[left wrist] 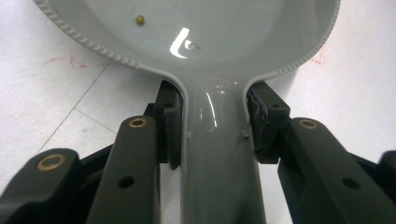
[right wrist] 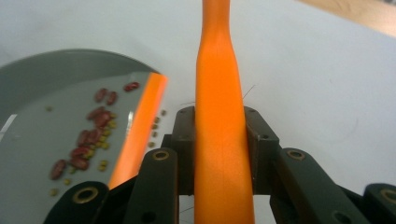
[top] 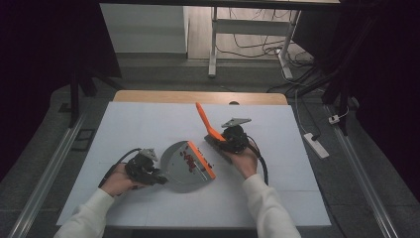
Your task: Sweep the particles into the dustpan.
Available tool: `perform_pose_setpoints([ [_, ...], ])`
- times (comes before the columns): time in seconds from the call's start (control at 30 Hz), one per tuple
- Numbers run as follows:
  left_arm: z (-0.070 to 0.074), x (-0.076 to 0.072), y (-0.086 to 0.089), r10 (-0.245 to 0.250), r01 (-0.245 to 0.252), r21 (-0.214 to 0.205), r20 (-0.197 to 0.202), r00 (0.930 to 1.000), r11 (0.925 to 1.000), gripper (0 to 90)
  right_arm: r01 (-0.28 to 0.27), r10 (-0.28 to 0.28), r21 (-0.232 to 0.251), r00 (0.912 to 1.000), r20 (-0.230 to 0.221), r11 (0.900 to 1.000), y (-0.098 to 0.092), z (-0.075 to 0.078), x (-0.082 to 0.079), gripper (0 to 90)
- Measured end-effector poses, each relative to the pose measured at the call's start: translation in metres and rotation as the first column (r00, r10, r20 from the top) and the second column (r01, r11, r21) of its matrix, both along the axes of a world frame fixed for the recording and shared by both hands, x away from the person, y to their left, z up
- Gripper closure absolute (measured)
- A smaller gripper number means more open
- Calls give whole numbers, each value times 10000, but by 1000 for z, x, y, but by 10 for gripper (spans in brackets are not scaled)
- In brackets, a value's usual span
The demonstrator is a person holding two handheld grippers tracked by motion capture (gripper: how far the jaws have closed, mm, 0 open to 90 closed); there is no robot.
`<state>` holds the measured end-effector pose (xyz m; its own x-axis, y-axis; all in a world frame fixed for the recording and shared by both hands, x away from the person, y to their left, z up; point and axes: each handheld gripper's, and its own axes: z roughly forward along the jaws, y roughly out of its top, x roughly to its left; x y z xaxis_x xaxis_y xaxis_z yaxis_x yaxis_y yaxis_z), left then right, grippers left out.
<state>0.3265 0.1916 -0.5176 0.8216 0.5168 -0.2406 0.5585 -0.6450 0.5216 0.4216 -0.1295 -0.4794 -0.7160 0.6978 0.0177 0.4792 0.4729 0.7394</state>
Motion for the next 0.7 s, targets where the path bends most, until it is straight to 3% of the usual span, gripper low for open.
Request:
perform_pose_setpoints([
  [0.27, 0, -1, 0, 48, -48, -1, -6, 10000, 10000, 619, -222, 222, 17, 9994, -247, 9998, 14, -9, 1, 699],
  [0.47, 0, -1, 0, 36, -36, -9, -29, 10000, 10000, 619, -959, 958, -12, 9945, -415, 9954, 35, -10, -12, 700],
  [0.6, 0, -1, 0, 26, -26, 35, -6, 10000, 10000, 619, -1199, 1254, 760, 9895, -721, 9899, 42, -9, -21, 700],
  [0.7, 0, -1, 0, 13, -13, 37, -11, 10000, 10000, 619, -1633, 1689, 862, 9837, -620, 9828, 50, -7, -30, 700],
])
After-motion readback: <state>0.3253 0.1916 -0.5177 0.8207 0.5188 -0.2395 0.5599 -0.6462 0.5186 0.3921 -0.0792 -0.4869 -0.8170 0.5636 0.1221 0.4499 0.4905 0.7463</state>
